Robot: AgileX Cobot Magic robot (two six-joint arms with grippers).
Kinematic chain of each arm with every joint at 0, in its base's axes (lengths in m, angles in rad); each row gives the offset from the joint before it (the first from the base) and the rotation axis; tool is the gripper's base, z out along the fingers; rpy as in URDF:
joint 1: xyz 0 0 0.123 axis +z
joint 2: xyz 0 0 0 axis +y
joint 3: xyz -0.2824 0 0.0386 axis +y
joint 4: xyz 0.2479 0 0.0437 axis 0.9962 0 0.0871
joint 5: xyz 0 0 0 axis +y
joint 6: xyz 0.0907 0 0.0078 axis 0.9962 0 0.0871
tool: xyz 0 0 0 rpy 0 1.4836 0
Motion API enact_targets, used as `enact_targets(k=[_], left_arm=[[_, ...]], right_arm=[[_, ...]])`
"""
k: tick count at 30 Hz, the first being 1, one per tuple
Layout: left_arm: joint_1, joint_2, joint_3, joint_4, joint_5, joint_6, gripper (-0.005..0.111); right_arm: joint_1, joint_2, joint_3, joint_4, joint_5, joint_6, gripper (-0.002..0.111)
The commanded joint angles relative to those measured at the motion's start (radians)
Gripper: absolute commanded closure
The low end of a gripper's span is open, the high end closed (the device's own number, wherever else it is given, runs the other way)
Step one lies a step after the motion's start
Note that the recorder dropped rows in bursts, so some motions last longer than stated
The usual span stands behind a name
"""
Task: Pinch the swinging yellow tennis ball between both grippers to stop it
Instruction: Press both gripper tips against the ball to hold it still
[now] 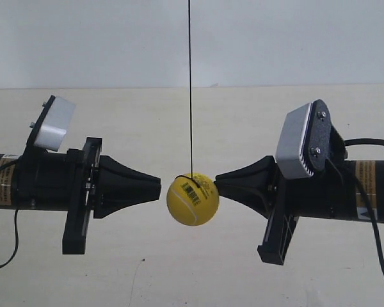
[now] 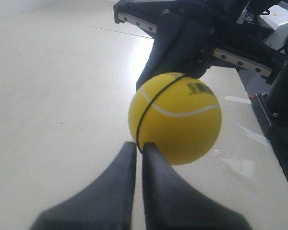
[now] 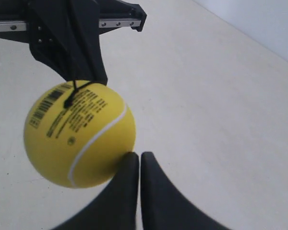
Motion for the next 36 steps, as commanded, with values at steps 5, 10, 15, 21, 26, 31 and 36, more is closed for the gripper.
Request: enact_targets(k=[5, 10, 15, 21, 26, 31, 36], left_arm=[[-0.005, 0.001, -0.003, -0.019, -0.014, 0.007, 0.102], [-0.005, 0.001, -0.003, -0.021, -0.014, 0.007, 0.102], [-0.005, 0.001, -0.003, -0.021, -0.014, 0.007, 0.102], [-0.017, 0.001, -0.003, -0.021, -0.014, 0.007, 0.102], [-0.039, 0.001, -0.003, -0.037, -0.014, 0.022, 0.102], [-0.039, 0.001, -0.003, -0.037, -0.011, 0.022, 0.102], [-0.039, 0.001, -0.003, -0.037, -0.011, 0.022, 0.102]], right_arm=[[0.001, -0.008, -0.005, -0.019, -0.041, 0.010, 0.108], [0.001, -0.008, -0.005, -0.022, -0.045, 0.012, 0.108], [0.001, -0.008, -0.005, -0.024, -0.051, 0.012, 0.108], [0.001, -0.008, -0.005, -0.026, -0.055, 0.016, 0.108], [0.001, -0.008, -0.005, -0.029, -0.055, 0.021, 0.108], [0.001, -0.008, -0.005, -0.031, -0.055, 0.021, 0.108], [0.001, -0.008, -0.005, -0.031, -0.055, 0.021, 0.108]])
